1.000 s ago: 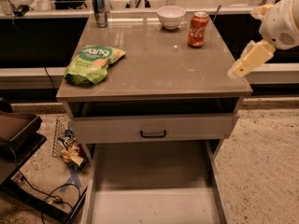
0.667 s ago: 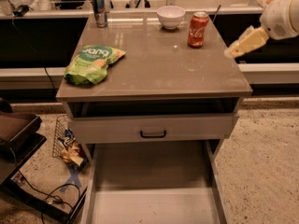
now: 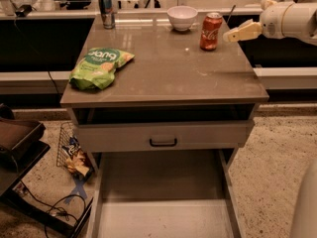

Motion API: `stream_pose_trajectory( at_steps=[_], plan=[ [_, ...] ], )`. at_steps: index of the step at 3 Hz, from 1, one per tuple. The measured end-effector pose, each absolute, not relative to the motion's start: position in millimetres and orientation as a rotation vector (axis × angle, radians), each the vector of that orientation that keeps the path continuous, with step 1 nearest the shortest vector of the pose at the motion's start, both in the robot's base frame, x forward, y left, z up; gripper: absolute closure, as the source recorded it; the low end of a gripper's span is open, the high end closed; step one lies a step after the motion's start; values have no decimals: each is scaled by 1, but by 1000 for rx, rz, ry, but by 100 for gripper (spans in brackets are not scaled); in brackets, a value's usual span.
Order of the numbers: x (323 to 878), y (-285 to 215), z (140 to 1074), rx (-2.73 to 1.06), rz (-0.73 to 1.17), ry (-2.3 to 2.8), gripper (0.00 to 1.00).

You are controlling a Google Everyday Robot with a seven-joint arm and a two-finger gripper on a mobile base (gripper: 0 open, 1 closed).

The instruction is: Move coke can near green rice chip bag

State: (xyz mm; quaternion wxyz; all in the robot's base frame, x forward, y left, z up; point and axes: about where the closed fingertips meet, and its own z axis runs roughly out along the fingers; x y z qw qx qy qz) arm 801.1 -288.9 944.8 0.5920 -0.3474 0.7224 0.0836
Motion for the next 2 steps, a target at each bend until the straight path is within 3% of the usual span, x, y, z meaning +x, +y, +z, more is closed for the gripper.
stream_pose_trajectory(
  at_steps=[1,2],
  plan=[
    [818,-268,938,-718,448,1579,0],
    [822,-252,945,-683,564,1491,0]
  ],
)
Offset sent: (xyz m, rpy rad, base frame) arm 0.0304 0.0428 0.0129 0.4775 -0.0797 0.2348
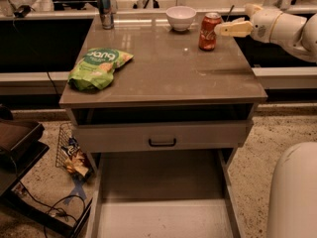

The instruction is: Move coke can near green rice chip bag

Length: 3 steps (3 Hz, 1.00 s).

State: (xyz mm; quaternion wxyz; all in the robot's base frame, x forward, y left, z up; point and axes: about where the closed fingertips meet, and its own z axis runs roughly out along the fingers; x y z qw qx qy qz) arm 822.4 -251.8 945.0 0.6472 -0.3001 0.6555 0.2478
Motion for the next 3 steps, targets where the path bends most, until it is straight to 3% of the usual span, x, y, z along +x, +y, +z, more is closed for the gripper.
stream_pose_trajectory(
  at_steps=[3],
  plan=[
    [839,-232,912,-748,506,1543,0]
  ],
)
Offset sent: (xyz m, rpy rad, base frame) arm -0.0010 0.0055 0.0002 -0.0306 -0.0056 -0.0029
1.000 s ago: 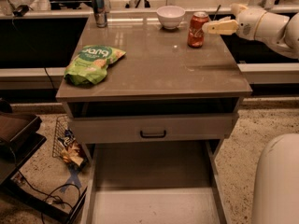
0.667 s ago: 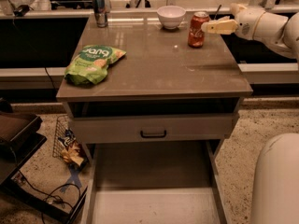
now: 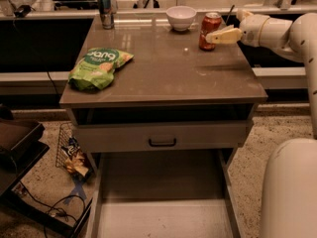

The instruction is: Move coke can near green rice chip bag

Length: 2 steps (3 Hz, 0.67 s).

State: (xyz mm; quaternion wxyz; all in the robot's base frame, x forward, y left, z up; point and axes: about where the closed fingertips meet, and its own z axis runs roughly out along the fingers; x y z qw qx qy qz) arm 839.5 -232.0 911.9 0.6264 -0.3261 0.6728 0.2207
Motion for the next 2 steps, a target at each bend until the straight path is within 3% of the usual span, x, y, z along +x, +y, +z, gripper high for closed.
stream_pose_trajectory(
  at_steps=[2],
  plan=[
    [874,-217,886,-730,492,1549,2]
  ],
)
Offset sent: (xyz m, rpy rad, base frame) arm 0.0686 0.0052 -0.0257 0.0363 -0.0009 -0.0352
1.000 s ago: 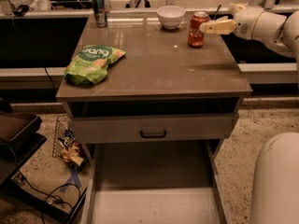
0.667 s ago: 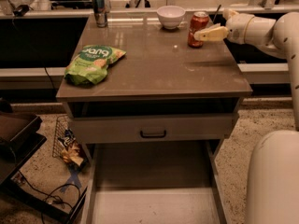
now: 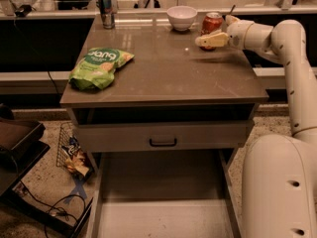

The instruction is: Move coke can near green rice chip bag

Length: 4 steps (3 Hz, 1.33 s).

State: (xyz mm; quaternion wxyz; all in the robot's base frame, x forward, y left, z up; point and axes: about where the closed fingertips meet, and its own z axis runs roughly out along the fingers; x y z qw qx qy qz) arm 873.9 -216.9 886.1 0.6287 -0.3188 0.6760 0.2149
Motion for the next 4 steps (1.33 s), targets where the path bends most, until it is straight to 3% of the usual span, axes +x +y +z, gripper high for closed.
stream_pose_trajectory(
  at_steps=[4],
  plan=[
    [877,-202,880,-744,511,1552,95]
  ],
)
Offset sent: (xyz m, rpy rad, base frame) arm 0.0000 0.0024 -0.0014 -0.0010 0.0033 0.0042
